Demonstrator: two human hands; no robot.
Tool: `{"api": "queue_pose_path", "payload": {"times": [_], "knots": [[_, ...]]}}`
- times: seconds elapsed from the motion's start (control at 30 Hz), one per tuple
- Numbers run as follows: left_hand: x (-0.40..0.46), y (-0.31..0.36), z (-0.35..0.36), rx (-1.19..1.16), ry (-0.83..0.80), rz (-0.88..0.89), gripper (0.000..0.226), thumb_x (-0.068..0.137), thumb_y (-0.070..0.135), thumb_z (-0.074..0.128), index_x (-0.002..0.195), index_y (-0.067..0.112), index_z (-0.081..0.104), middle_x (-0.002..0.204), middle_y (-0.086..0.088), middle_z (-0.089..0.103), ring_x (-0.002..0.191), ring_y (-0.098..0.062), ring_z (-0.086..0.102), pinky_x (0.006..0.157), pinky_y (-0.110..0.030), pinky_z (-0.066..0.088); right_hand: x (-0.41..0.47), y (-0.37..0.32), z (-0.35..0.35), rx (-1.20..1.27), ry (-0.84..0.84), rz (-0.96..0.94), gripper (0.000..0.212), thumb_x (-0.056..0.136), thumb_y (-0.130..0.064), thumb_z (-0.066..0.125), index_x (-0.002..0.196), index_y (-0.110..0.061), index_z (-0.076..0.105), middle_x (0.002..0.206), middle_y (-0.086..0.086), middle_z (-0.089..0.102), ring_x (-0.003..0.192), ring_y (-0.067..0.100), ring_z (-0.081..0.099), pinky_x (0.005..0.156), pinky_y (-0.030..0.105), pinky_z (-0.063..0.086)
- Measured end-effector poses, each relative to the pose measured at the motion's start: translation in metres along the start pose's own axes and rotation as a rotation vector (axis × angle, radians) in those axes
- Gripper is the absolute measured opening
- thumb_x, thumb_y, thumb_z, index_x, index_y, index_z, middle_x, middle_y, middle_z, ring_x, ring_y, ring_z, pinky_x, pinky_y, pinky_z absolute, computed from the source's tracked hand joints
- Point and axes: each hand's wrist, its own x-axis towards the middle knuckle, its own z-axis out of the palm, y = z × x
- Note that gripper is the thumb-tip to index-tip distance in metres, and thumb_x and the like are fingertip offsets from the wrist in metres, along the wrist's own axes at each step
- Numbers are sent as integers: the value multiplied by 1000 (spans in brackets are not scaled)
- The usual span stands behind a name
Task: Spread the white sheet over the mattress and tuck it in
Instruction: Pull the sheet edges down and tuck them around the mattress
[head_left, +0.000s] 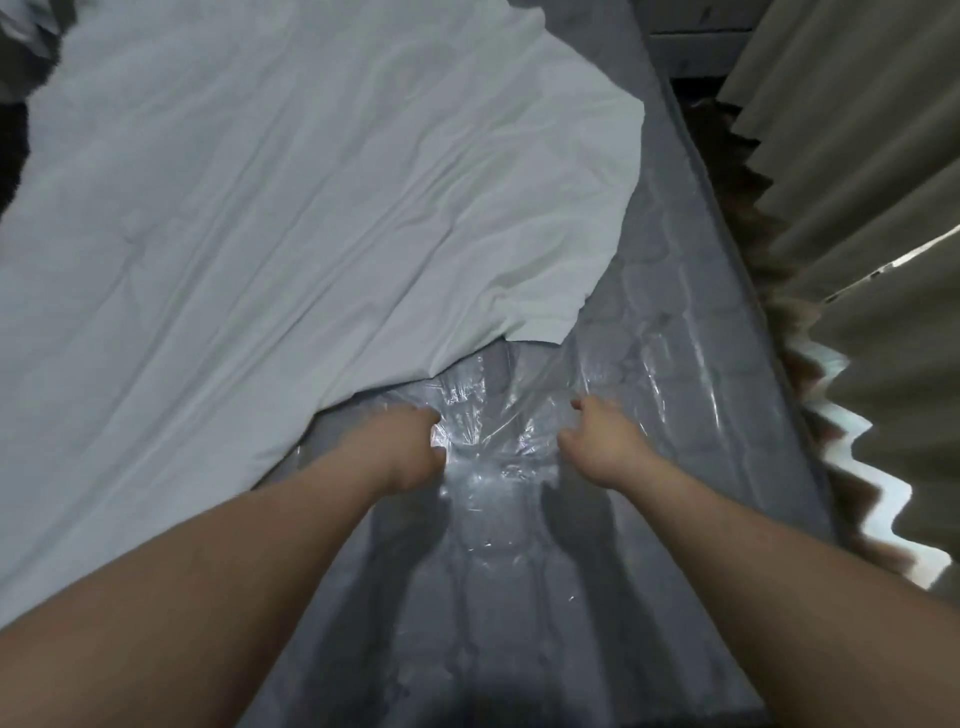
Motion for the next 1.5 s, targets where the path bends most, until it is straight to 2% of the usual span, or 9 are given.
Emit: {"api": "queue_pose_path", "payload": {"times": [0.2, 0.53, 0.8, 0.9, 1.03, 1.17, 1.27, 1.33, 1.5], "knots": [[65, 6, 54, -56, 15, -53, 44, 98, 41, 51, 135, 16, 58, 140, -13, 53, 132, -34, 49, 108, -39, 43, 101, 12, 14, -197, -24, -77, 49, 89, -30, 51, 131, -5, 55, 150, 14, 40, 132, 35, 50, 109, 41, 44], [136, -39, 94, -1, 217, -189, 56, 87, 28, 56, 142, 21, 47, 170, -8, -6, 152, -38, 3, 120, -56, 26, 222, 7, 37, -502, 126, -228, 50, 85, -21, 49, 131, -2, 54, 164, 8, 18, 132, 42, 45, 110, 51, 43], [149, -32, 81, 71, 157, -284, 70, 88, 29, 56, 153, 21, 30, 168, -7, -22, 155, -36, -9, 122, -64, 8, 205, 35, 15, -443, 322, -457, 34, 102, -26, 47, 94, -3, 70, 101, 18, 59, 97, 39, 62, 83, 42, 53], [132, -14, 72, 172, 38, -254, 89, 87, 29, 59, 161, 14, 13, 171, -3, -5, 157, -30, -3, 122, -66, 0, 179, 78, -8, -498, 291, -326, 39, 102, -31, 44, 83, -7, 69, 87, 14, 56, 85, 39, 64, 77, 40, 54], [101, 19, 67, 143, 121, -15, 41, 92, 25, 52, 132, 20, 50, 138, -2, 46, 133, -25, 47, 121, -59, 19, 145, 147, -49, -491, 254, 139, 31, 92, -27, 54, 110, -9, 71, 120, 16, 64, 108, 36, 63, 90, 39, 54], [65, 88, 63, -173, 134, 153, 24, 93, 16, 51, 116, 20, 56, 118, -2, 56, 101, -26, 61, 88, -39, 50, 109, 181, -60, -36, 263, 454, 57, 91, -50, 43, 124, -8, 63, 133, 20, 60, 119, 36, 57, 92, 39, 43], [47, 126, 61, -237, 98, 134, 25, 91, 13, 52, 113, 24, 56, 117, 0, 59, 102, -23, 60, 82, -32, 45, 63, 160, -38, 934, 44, 498, 54, 96, -64, 50, 114, -14, 63, 113, 12, 68, 90, 32, 66, 79, 37, 51], [40, 138, 64, -227, 55, 145, 26, 91, 13, 53, 113, 27, 56, 118, 3, 59, 105, -20, 59, 80, -29, 40, 43, 142, -18, 1339, -195, 497, 75, 86, -83, 47, 131, -24, 55, 123, 5, 63, 115, 35, 63, 98, 55, 51], [24, 158, 83, -141, -64, 219, 27, 93, 14, 55, 115, 29, 60, 119, 3, 56, 107, -19, 59, 84, -27, 40, 37, 115, 11, 1601, 32, 413, 30, 102, -21, 62, 129, -8, 62, 114, 11, 75, 102, 32, 73, 87, 49, 61]]}}
